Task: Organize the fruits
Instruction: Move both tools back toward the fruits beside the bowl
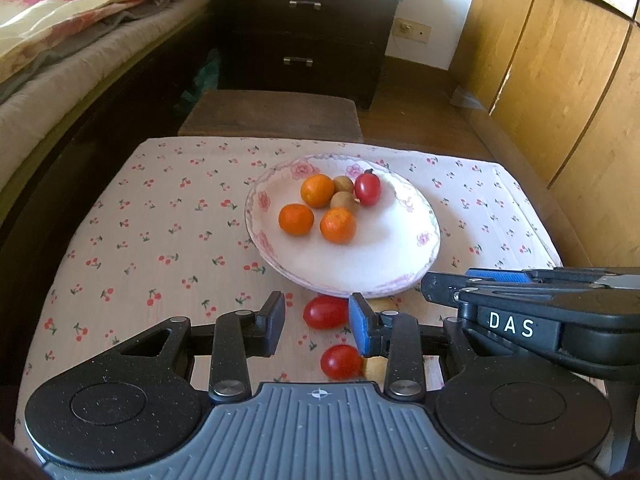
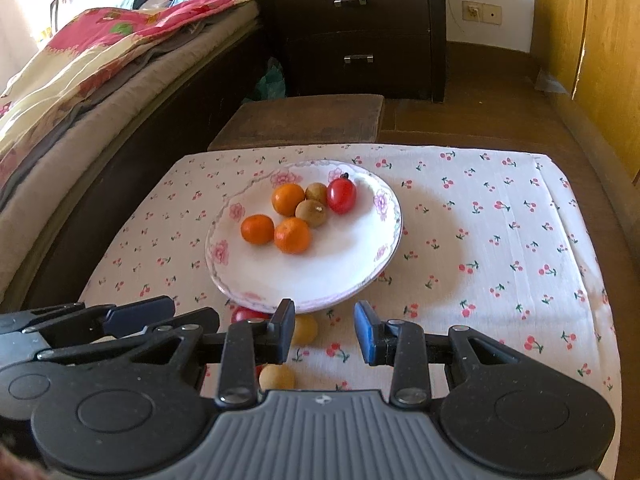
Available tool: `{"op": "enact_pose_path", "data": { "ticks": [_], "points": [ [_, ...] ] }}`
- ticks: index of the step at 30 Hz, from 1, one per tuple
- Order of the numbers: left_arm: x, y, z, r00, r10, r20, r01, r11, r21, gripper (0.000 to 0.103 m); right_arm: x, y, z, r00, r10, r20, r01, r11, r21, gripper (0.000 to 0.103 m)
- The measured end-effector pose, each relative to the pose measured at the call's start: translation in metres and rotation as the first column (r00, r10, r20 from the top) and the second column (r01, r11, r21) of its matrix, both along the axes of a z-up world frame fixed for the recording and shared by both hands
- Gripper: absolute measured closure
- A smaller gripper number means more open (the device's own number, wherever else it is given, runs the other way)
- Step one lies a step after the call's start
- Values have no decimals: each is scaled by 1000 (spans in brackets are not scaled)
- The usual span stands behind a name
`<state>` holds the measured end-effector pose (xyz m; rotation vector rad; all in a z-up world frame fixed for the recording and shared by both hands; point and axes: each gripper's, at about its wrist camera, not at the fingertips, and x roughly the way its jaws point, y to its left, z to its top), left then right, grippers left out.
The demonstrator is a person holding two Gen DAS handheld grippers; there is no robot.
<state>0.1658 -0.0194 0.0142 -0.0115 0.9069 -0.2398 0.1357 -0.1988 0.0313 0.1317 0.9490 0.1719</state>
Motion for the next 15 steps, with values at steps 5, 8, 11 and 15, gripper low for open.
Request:
{"op": "enact_pose_path", "data": {
  "ticks": [5,8,11,15],
  "points": [
    [-9,3,-1,1000,-9,-10,9,1000,-1,60,-10,2,-1,1000,5,-15,-5,1000,2,68],
    [-14,3,-4,1000,-12,-20,12,1000,4,60,-14,2,-4,999,6,-31,-6,1000,3,68],
    [-17,4,-7,999,-14,-33,14,1000,3,60,-17,2,-8,999,7,-48,-7,1000,11,68],
    [-16,11,-9,998,0,-55,-1,1000,-27,53,-17,2,-13,998,9,-69,-7,1000,28,68]
  ]
}}
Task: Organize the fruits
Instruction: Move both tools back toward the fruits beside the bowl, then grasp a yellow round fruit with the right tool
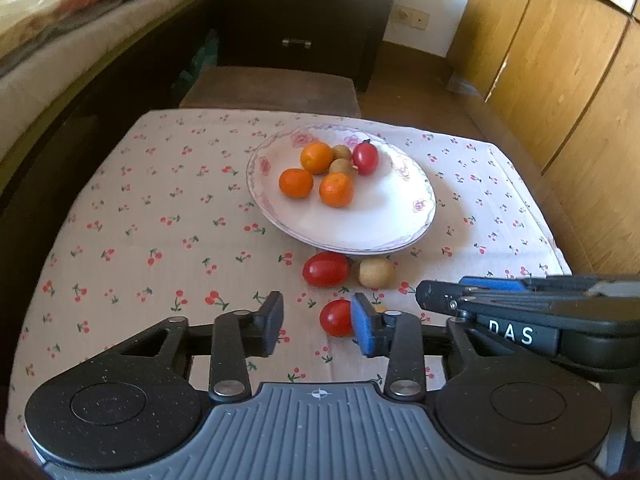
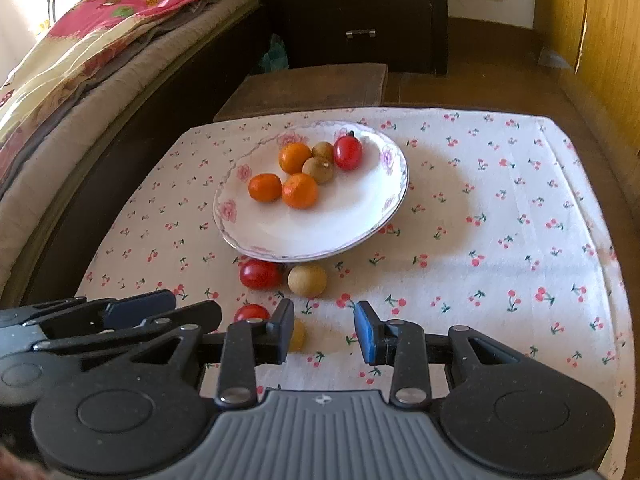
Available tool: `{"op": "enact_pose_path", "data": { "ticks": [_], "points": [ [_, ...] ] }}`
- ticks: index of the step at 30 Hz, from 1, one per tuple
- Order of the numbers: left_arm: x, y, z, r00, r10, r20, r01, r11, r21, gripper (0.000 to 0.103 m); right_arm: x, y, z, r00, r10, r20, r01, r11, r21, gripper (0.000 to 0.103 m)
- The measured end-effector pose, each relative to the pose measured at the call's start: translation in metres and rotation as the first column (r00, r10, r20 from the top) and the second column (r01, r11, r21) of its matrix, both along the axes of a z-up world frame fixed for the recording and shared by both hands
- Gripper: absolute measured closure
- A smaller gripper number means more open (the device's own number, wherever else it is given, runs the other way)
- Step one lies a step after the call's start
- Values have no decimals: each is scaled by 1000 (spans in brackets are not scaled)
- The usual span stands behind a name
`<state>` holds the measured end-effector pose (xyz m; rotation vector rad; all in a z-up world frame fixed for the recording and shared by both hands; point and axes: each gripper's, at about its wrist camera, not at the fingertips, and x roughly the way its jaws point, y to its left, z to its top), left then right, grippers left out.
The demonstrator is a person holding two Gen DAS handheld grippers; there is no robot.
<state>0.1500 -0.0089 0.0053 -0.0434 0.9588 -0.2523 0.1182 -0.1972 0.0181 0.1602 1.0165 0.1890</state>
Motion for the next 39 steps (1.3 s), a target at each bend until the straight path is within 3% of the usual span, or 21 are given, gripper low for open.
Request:
{"op": "enact_pose_path", "data": {
  "ticks": [30,39],
  "points": [
    [8,27,0,996,84,-15,-84,996,-27,49,16,37,-28,992,108,-62,-110,994,-26,67],
    [9,31,-1,995,96,-24,-97,995,-39,48,18,31,-29,993,97,-71,-98,995,-4,68]
  ]
}}
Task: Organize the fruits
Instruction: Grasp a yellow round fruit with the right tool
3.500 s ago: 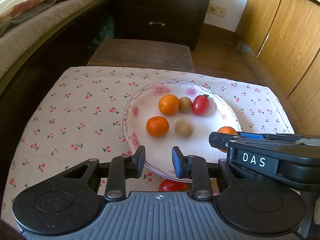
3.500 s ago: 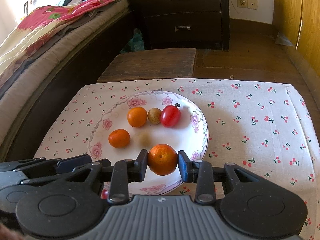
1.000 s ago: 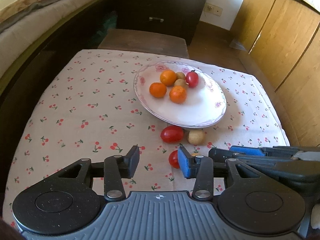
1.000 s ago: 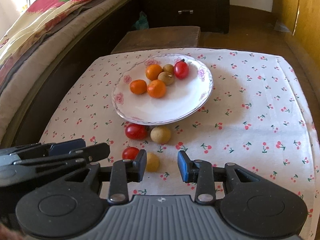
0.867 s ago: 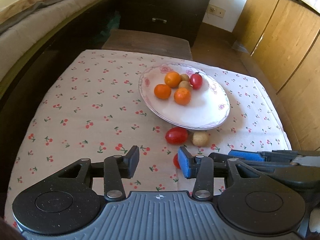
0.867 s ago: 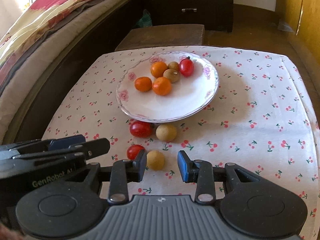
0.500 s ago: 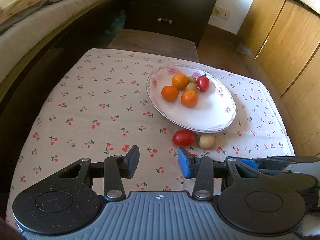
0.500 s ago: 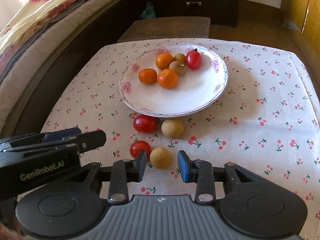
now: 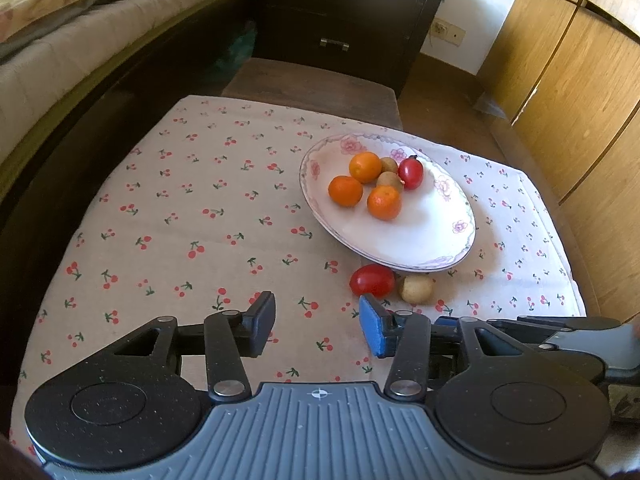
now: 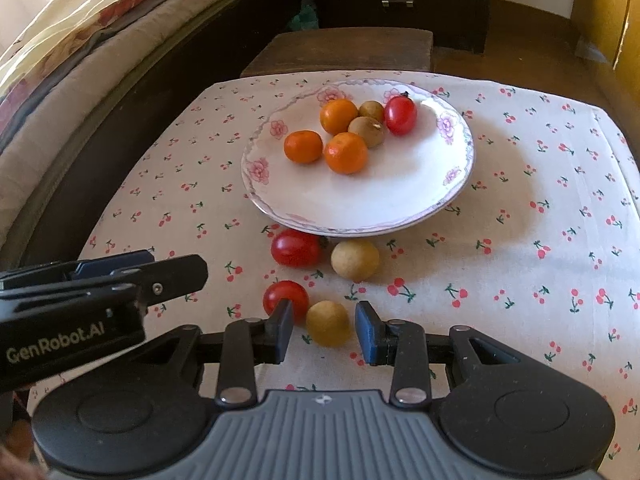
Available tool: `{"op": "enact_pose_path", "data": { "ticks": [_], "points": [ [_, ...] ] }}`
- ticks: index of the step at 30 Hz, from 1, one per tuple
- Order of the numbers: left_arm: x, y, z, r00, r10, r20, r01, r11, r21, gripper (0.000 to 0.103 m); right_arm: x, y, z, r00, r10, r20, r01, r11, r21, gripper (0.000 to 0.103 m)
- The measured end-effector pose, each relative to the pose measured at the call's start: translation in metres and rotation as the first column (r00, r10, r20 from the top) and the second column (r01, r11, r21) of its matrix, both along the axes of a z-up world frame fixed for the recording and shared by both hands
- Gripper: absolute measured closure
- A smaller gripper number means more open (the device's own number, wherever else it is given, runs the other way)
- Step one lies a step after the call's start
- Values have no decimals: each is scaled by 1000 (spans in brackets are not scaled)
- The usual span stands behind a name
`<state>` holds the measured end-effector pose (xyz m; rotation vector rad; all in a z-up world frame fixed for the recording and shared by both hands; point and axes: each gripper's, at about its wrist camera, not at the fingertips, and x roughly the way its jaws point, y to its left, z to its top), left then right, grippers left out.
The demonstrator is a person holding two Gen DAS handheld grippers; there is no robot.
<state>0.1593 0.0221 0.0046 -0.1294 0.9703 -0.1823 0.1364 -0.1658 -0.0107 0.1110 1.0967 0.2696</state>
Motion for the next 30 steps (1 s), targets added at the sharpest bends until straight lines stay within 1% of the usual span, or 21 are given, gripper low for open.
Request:
{"op": "enact_pose_path", "data": {
  "ticks": [6,8,12,14,16,18,21,25,30],
  "points": [
    [1,1,0,1000,2,-1,-2,1000,-10,47,-1,1,-1,999,28,-17,-28,999,-17,68],
    [1,2,0,1000,3,-2,-3,1000,-14,47,-1,1,0,999,43,-23,-43,999,-9,68],
    [2,2,0,1000,3,-3,-3,1000,-17,46,0,7,-5,997,74,-32,-75,996,-47,68],
    [2,3,0,1000,3,-4,-3,1000,-16,46,2,9,-11,997,67,-34,-69,996,-62,68],
    [2,3,0,1000,2,-3,-2,1000,-14,46,4,10,-12,998,56,-4,-56,995,-82,68],
    [2,2,-2,1000,-1,-5,1,1000,-9,46,7,6,-12,999,42,1,-42,997,-59,69],
    [2,1,-5,1000,-1,-13,1,1000,-4,46,6,4,-8,999,46,16,-45,998,-54,76],
    [4,-6,-10,999,-19,-34,18,999,-26,46,0,-1,-5,999,47,14,-46,997,-58,76],
    [10,-19,-18,998,-40,-46,39,999,-26,46,-7,-16,-4,1000,25,8,-24,998,-53,76]
  ]
}}
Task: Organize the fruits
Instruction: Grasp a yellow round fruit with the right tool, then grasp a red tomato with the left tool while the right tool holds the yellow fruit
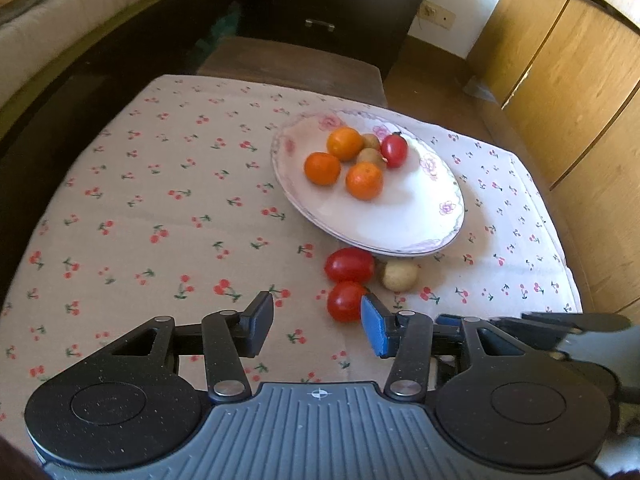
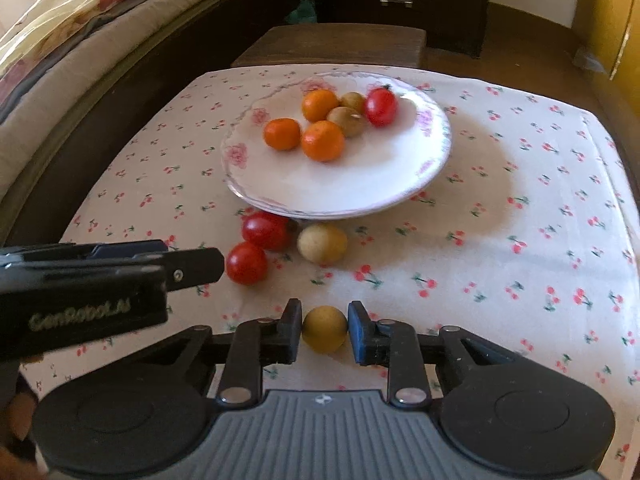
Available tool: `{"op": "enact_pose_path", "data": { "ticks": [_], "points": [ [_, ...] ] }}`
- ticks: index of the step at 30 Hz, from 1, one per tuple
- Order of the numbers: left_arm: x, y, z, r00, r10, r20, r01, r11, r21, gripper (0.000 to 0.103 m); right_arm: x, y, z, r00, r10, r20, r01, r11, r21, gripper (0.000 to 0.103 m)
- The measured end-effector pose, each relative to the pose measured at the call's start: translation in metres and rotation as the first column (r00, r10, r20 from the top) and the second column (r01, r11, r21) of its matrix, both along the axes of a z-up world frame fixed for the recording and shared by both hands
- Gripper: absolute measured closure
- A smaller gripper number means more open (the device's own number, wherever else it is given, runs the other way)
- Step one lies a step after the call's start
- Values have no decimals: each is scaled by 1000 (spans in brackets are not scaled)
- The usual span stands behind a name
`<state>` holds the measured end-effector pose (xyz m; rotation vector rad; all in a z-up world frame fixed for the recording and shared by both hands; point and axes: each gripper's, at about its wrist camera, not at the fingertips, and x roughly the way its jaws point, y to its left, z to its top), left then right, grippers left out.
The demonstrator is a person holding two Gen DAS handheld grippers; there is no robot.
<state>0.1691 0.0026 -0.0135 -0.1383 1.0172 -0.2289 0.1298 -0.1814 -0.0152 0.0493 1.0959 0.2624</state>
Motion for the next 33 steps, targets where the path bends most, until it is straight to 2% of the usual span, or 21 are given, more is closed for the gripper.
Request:
{"op": "enact_pose_path", "data": {
  "ticks": [7,14,19,23,26,33],
  "points": [
    [8,-19,-10,1000,-16,-12,16,1000,-7,47,-7,-26,3,999,-45,6,45,999,-4,76],
    [14,-30,-26,999,-13,-32,13,1000,9,49,-9,-32,-1,999,-51,1,51,999,-4,76],
    [17,-30,-28,1000,-10,-28,10,1000,4,53,-8,-32,-2,999,-53,3,53,999,-4,76],
    [16,-33,-26,1000,-21,-21,22,999,25,64,-8,-31,-2,999,-53,5,53,999,-8,76],
    [14,-33,-26,999,-30,-21,31,999,32,67,-9,-29,-2,999,-44,5,44,999,-13,76],
    [0,-28,-23,998,-47,-29,48,998,44,68,-15,-26,3,999,-34,9,34,999,-6,76]
  ]
}}
